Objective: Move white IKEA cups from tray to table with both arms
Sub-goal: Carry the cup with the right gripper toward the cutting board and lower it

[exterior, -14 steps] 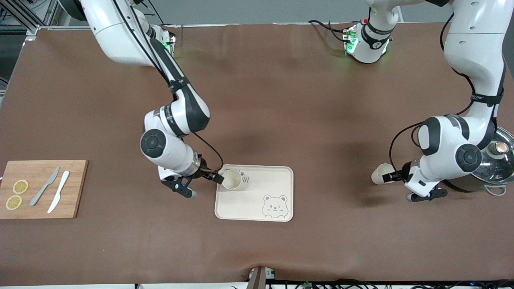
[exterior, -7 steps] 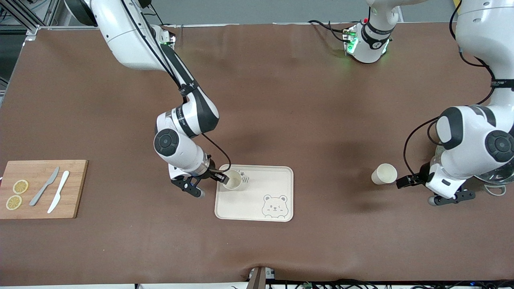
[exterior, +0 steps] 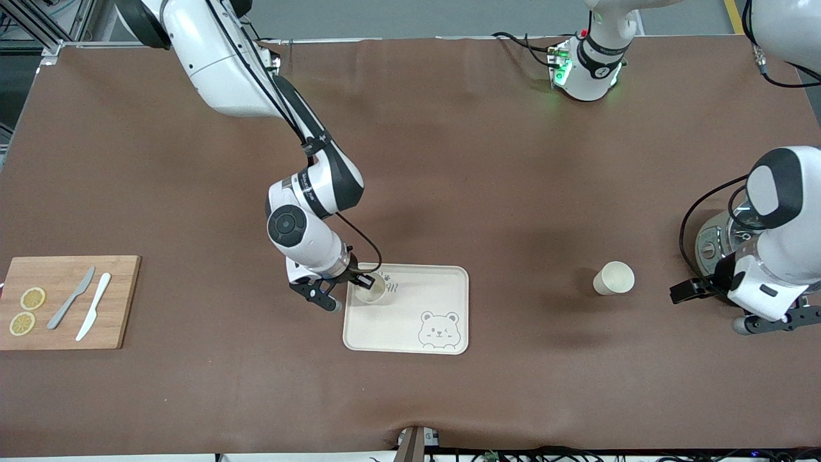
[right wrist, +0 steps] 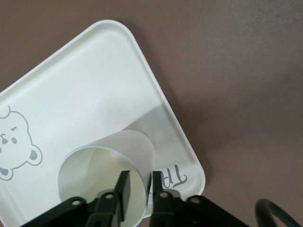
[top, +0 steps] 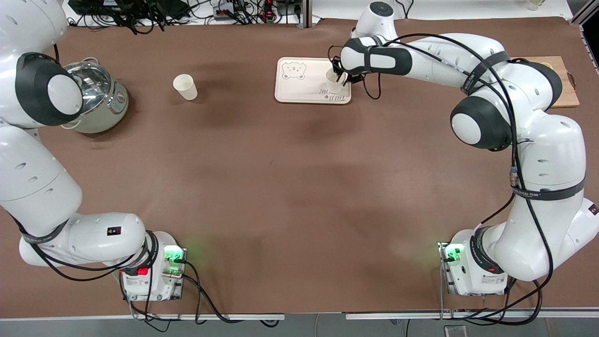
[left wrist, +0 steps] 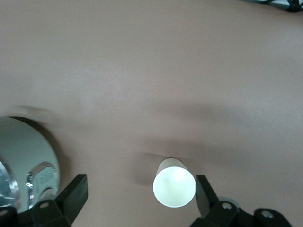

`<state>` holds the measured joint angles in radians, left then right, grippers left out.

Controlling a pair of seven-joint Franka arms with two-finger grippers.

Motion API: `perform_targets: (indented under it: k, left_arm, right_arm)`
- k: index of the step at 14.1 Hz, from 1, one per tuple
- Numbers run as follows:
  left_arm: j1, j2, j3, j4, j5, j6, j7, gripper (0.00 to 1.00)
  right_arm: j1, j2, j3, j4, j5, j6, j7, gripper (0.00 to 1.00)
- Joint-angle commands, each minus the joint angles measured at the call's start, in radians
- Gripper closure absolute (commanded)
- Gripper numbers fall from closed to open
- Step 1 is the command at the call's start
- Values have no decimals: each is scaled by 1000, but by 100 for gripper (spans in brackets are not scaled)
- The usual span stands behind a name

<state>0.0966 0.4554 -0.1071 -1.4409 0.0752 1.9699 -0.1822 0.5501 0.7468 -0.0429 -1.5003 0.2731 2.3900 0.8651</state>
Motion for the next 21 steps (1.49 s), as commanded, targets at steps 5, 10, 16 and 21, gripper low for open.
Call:
perform_targets:
  k: [5,10,16,21]
  left_arm:
    - [-3,-15,-6,111,17,-175,0,0]
    - [0,-110,0,108,14,-193,6,0]
    - [-1,-168,-13,109,11,-258,4,0]
    - [-1,-193,-13,106,-14,-287,9,0]
  right_arm:
    - [-22,-41,-14,64,2,-113,-4,100]
    - [-159,-222,-17,-52,-55,-291,-314,100]
    - [-379,-383,-40,-313,-126,-272,-772,100]
    - [-576,-371,-40,-440,-130,-104,-1130,100]
